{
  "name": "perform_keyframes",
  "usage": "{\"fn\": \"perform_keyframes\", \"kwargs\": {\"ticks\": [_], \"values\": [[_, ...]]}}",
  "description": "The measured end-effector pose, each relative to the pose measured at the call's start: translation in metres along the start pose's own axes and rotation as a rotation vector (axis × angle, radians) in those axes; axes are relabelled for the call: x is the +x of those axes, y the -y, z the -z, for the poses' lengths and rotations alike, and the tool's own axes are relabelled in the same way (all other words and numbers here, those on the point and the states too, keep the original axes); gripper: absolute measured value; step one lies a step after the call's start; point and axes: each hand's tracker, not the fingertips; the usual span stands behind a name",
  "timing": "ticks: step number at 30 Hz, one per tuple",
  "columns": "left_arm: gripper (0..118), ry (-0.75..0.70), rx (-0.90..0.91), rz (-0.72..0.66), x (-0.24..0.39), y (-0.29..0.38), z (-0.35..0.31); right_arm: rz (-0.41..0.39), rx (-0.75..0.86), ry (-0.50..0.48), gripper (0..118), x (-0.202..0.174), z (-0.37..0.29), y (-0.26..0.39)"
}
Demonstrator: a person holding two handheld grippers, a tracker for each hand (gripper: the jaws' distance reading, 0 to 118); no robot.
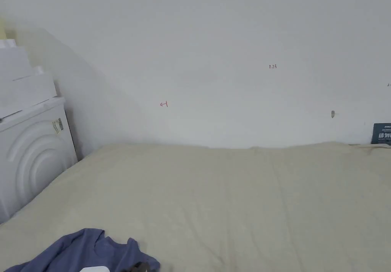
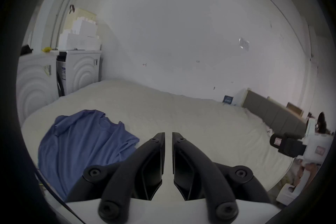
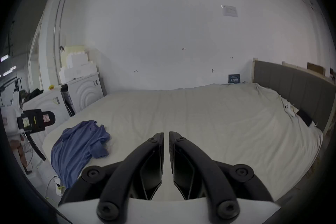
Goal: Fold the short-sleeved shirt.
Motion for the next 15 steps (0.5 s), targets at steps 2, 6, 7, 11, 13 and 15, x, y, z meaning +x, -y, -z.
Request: {"fn": "perform_keyframes", "kwargs": {"ticks": [2,6,7,11,13,15], "values": [[10,-0.027,-0.022,0.026,0.002,0.000,-0.002,-0.016,-0.014,0.003,7,-0.004,-0.001,0.000],[10,-0.001,-0.025,0.010,0.007,0.003,-0.002,0.019,-0.012,-0.019,7,-0.006,-0.001,-0.002],[10,-0.004,-0.025,0.014,0.008,0.002,-0.002,0.019,-0.012,-0.019,7,-0.006,-0.001,-0.002],[12,0.001,-0.025,0.020,0.011,0.002,-0.002,0.026,-0.015,-0.017,7,-0.006,0.001,-0.003],[12,0.003,-0.024,0.018,0.012,0.002,-0.001,0.028,-0.017,-0.019,7,-0.006,0.001,-0.003],[12,0.006,-0.024,0.023,0.012,0.003,-0.001,0.024,-0.016,-0.021,7,-0.007,0.001,-0.004]]}}
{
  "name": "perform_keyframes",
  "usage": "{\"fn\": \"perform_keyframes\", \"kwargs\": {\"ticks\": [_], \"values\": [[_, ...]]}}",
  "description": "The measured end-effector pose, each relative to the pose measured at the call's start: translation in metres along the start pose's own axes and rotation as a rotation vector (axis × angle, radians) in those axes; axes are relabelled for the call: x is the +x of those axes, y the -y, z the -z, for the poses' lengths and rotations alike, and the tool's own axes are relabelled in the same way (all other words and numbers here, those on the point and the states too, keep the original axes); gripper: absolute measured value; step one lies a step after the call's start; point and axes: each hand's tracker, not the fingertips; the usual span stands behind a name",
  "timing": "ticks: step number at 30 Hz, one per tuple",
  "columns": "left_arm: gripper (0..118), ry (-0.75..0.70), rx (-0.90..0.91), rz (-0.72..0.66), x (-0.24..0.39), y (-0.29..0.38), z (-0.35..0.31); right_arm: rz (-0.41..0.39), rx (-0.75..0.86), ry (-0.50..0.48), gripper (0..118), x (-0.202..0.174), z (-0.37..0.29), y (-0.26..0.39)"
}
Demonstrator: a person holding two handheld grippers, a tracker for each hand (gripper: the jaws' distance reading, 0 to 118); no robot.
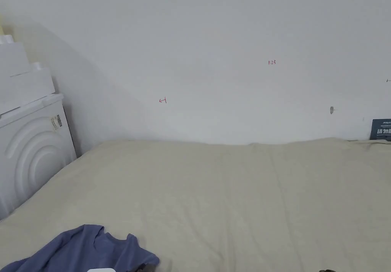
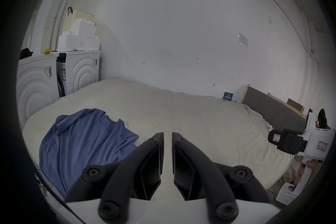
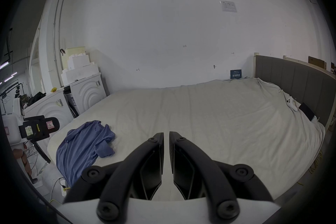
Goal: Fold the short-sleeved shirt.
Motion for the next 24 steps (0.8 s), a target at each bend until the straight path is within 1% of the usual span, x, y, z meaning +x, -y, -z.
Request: {"fn": "perform_keyframes", "kwargs": {"ticks": [5,11,24], "values": [[12,0.000,-0.010,0.016,0.003,0.000,0.001,0.008,0.002,-0.011,7,-0.001,0.000,0.000],[12,-0.006,-0.003,0.036,0.006,-0.001,0.001,-0.012,0.001,-0.021,7,-0.005,-0.001,-0.002],[12,-0.004,0.001,0.029,0.003,-0.002,0.001,-0.030,0.008,-0.033,7,-0.009,-0.001,-0.006]]}}
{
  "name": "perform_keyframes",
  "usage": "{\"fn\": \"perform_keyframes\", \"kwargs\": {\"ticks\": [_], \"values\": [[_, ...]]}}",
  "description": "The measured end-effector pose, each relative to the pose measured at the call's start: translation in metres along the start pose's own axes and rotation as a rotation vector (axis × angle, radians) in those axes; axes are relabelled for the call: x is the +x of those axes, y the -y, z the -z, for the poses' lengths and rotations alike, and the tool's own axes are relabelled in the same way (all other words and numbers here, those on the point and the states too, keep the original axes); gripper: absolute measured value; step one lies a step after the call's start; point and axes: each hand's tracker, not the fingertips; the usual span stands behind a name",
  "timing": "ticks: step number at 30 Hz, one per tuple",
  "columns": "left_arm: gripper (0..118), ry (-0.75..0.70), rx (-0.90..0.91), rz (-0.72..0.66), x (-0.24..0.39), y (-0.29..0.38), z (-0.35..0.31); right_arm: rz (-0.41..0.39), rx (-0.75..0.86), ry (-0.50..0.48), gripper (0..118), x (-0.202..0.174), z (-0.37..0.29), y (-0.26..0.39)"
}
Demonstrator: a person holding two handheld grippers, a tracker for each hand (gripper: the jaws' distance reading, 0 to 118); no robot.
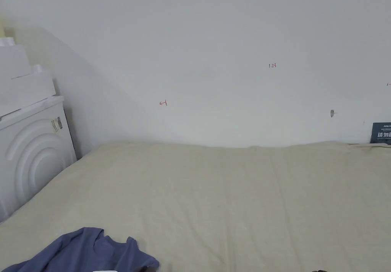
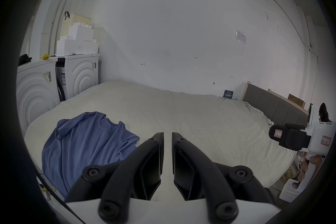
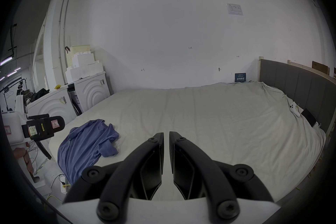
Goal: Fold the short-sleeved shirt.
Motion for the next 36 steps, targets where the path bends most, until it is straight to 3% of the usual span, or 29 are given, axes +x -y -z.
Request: {"fn": "perform_keyframes", "kwargs": {"ticks": [8,24,26,28,30,34,36], "values": [[5,0.011,0.001,0.002,0.000,-0.001,-0.001,0.000,-0.011,0.000,7,0.000,0.001,-0.001],[6,-0.022,-0.003,0.001,-0.018,0.003,-0.002,-0.001,-0.044,-0.016,7,0.001,0.002,0.006],[20,-0.055,-0.022,-0.015,-0.032,0.004,0.001,-0.011,-0.048,-0.022,7,0.001,0.000,0.008],[51,-0.076,-0.061,0.027,-0.054,0.004,0.008,-0.017,-0.055,-0.031,7,0.003,-0.002,0.011],[70,-0.108,-0.103,0.092,-0.082,0.002,0.018,-0.005,-0.069,-0.038,7,0.007,-0.003,0.017],[76,-0.181,-0.203,0.094,-0.142,-0.006,0.048,0.036,-0.122,-0.038,7,0.012,0.002,0.030],[86,-0.210,-0.255,0.104,-0.172,-0.008,0.072,0.062,-0.156,-0.042,7,0.014,0.008,0.037]]}}
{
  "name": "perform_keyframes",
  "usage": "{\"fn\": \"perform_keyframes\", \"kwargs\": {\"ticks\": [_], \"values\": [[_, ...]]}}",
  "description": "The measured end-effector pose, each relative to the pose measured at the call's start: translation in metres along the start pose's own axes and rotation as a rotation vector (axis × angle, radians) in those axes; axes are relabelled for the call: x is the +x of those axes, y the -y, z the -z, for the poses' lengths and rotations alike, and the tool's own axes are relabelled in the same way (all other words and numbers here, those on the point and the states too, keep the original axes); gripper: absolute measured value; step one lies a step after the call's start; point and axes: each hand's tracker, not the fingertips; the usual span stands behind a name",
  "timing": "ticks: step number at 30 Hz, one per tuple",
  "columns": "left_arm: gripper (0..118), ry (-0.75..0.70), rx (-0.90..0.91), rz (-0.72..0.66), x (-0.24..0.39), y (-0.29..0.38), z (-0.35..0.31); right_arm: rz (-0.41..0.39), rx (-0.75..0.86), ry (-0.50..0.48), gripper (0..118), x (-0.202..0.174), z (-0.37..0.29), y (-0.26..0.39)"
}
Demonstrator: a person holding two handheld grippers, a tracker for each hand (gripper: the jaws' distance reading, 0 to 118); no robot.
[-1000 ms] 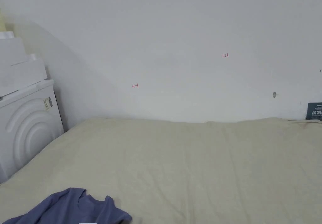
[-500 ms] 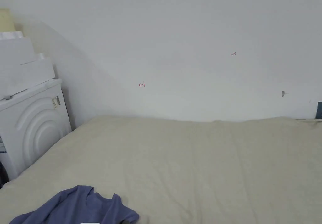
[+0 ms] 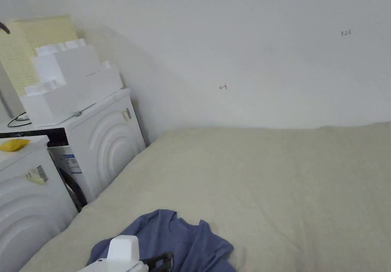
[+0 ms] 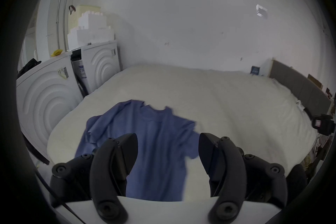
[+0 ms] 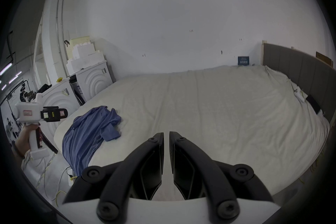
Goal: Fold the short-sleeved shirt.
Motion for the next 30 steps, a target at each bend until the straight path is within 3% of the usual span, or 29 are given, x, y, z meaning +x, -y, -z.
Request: {"fn": "perform_keyframes", "kwargs": {"ticks": [1,3,11,20,24,28,30], "values": [[97,-0.012,-0.023,0.017,-0.008,-0.002,0.013,0.013,-0.013,-0.005,7,0.001,0.003,0.002],[105,-0.004,-0.090,0.032,-0.024,-0.004,0.048,0.037,-0.046,-0.010,7,0.001,0.010,0.007],[104,0.058,-0.201,0.194,-0.031,0.014,0.171,0.073,-0.174,0.038,7,0.001,0.045,0.023],[104,-0.007,-0.310,0.135,-0.057,0.032,0.255,0.095,-0.263,0.070,7,0.012,0.072,0.027],[118,-0.023,-0.298,0.086,-0.054,0.031,0.256,0.114,-0.290,0.064,7,0.013,0.079,0.029],[117,-0.031,-0.350,0.068,-0.050,0.020,0.262,0.106,-0.309,0.068,7,0.013,0.082,0.037],[97,-0.028,-0.360,0.052,-0.049,0.015,0.258,0.102,-0.313,0.066,7,0.012,0.081,0.037]]}}
